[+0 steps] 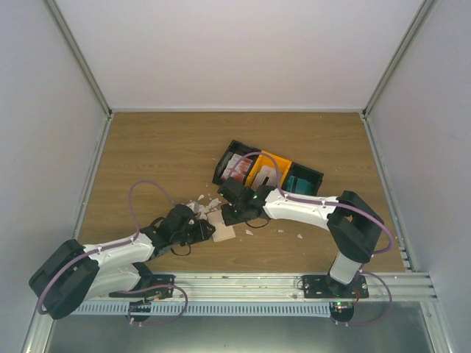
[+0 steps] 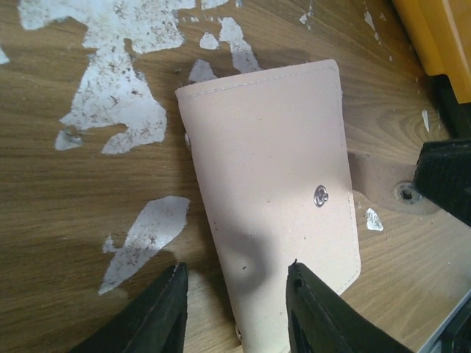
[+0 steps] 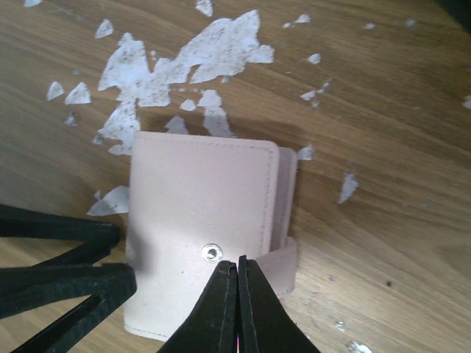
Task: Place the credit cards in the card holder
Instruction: Close the card holder at the center of the board.
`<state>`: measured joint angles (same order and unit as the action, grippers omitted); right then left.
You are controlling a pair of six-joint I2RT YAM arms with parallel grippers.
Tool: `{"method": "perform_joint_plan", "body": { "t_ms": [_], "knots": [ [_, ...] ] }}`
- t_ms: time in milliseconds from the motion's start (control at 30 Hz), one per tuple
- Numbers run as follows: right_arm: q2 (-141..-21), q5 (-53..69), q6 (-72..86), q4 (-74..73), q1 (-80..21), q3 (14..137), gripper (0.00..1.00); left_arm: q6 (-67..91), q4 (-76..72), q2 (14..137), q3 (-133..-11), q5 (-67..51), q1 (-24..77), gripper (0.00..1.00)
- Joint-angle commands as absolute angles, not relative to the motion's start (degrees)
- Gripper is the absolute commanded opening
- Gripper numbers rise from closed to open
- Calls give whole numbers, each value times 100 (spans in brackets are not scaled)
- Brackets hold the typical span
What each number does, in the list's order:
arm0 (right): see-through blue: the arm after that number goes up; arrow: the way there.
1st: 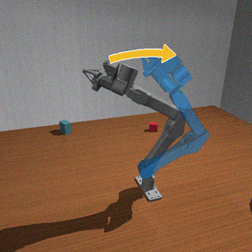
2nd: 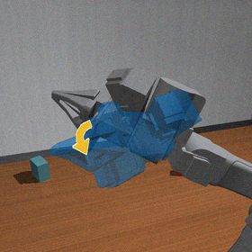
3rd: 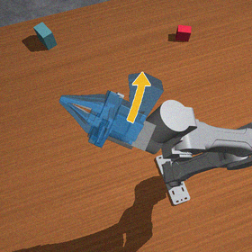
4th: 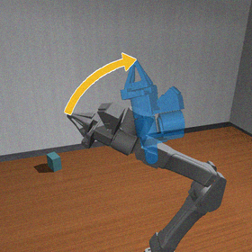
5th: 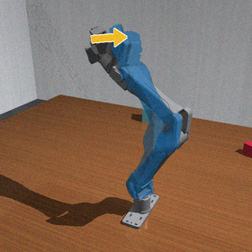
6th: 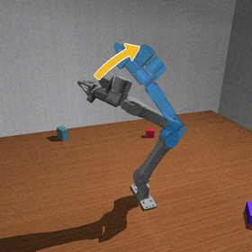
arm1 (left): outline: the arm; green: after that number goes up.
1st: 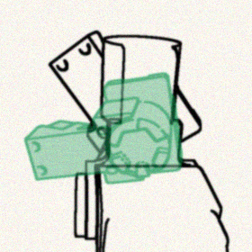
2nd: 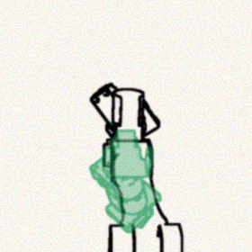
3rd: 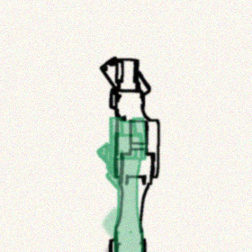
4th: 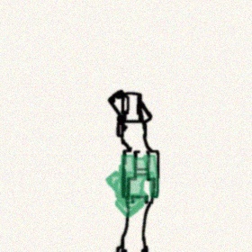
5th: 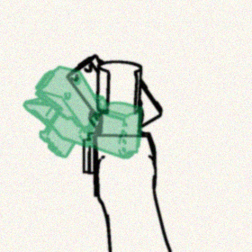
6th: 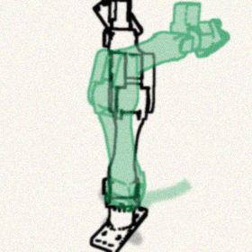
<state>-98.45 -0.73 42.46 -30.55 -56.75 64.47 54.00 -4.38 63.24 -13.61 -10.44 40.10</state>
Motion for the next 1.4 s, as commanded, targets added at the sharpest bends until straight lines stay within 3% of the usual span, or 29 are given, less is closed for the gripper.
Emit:
{"method": "perform_joint_plan", "body": {
  "t_ms": [0, 167, 433, 1367],
  "knots": [
    [-9791, 327, 4172, -2431, -5615, 6231, 0, 5317, -440, 6391, -1268, -895, 3921, 35],
    [-9824, 487, 4215, -2060, -5599, 6070, 1, 5313, -761, 6664, -1248, -1114, 3911, 24],
    [-9963, 459, 4179, -1955, -5590, 6032, 0, 5321, -977, 6793, -1209, -1256, 3911, 18],
    [-10207, 210, 4168, -1863, -5600, 6084, 1, 5318, -1195, 6978, -1169, -1387, 3911, 16]
  ]
}}
